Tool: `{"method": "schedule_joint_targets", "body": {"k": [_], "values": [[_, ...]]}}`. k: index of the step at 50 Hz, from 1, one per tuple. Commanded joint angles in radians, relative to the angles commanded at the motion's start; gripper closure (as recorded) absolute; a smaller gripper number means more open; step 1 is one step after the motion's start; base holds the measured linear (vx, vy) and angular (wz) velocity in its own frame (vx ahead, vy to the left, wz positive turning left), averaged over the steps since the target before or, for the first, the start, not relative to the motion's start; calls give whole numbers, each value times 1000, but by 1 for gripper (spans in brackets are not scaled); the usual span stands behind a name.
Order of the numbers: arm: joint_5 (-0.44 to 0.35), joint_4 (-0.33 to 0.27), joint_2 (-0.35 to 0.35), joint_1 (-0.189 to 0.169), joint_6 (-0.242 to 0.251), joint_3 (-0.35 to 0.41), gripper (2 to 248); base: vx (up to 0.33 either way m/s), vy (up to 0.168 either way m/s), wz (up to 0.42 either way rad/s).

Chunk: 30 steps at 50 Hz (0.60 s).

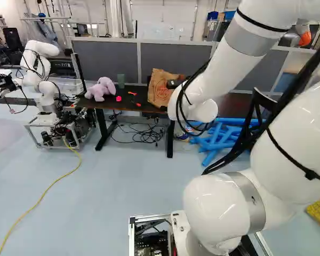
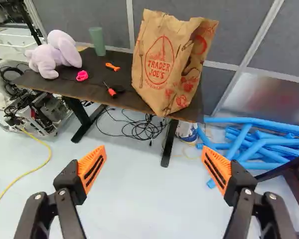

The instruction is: Pick up the bag on the ground and place it on the table

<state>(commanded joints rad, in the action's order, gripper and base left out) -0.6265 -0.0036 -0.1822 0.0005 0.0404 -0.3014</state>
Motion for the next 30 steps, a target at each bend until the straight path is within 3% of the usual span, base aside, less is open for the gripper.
{"method": "schedule_joint_targets", "body": {"k": [30], "values": [[-172,3,-68,0,-28,150,3,0,0,0]]}}
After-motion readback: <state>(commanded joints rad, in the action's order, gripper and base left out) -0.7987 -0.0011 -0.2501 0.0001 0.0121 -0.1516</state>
